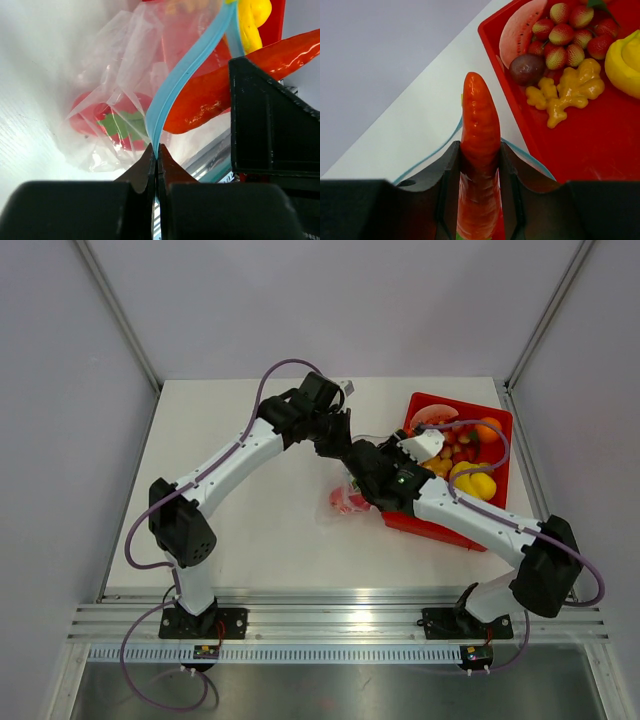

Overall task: Place the food in the zip-top bag and seal the zipper
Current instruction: Place the fake vegetable in the zipper food storage bag.

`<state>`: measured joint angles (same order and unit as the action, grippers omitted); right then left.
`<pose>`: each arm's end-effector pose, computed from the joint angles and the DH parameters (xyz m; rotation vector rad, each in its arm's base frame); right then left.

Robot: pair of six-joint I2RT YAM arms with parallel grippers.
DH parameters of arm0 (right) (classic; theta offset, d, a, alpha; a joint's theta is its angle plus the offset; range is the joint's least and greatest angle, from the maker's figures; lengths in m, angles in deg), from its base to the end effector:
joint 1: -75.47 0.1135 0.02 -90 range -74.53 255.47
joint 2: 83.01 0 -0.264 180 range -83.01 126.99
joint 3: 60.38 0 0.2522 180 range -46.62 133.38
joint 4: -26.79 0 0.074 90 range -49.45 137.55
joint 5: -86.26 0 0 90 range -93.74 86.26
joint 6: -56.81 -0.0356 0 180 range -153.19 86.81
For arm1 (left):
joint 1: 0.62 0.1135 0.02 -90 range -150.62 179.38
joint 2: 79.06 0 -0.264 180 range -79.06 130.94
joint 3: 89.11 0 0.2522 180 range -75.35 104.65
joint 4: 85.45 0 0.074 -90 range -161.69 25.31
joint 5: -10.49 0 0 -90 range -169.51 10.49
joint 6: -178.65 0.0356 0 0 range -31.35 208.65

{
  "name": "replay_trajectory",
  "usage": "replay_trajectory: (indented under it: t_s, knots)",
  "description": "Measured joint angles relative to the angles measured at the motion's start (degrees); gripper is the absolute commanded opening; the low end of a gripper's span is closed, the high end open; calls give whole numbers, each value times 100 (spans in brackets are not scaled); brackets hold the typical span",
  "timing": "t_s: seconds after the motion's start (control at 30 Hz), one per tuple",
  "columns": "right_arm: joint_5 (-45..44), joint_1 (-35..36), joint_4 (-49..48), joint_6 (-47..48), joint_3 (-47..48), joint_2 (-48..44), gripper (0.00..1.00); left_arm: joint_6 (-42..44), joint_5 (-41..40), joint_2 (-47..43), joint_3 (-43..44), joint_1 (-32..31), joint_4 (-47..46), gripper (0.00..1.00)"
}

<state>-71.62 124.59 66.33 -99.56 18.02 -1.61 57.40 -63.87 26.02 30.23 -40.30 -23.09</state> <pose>0.2192 0.2028 0.3022 0.7757 1.6556 0.0221 0.3059 -0.2663 0.3499 0.3232 2.5491 -0.8570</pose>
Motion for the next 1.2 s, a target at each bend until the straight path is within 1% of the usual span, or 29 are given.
replay_trajectory:
  t_s: [0.2,0.27,0.37,0.43,0.53,0.6,0.77,1.0,1.2]
  knots:
    - [-273,7,2994,-2605,1801,1132,0,-125,33,0,0,0,-13,0]
    - [-341,31,3718,-3333,2334,1600,0,-153,63,2,0,0,-28,0]
    - [-380,125,4321,-3915,2774,2116,0,-186,79,44,2,61,-63,0]
    - [-374,197,4524,-4162,2811,2315,0,-188,92,90,4,92,-68,0]
    - [-348,238,4706,-4367,2660,2354,0,-186,151,164,4,68,-70,0]
    - [-332,238,4572,-4277,2354,2221,0,-186,219,192,4,63,-72,0]
    - [-275,245,3442,-3462,1432,1637,0,-188,302,192,4,63,-87,0]
    - [-94,243,2146,-2511,813,1294,0,-186,396,192,4,109,-87,0]
    - [247,243,13,-970,-452,483,0,-157,584,192,4,186,-87,0]
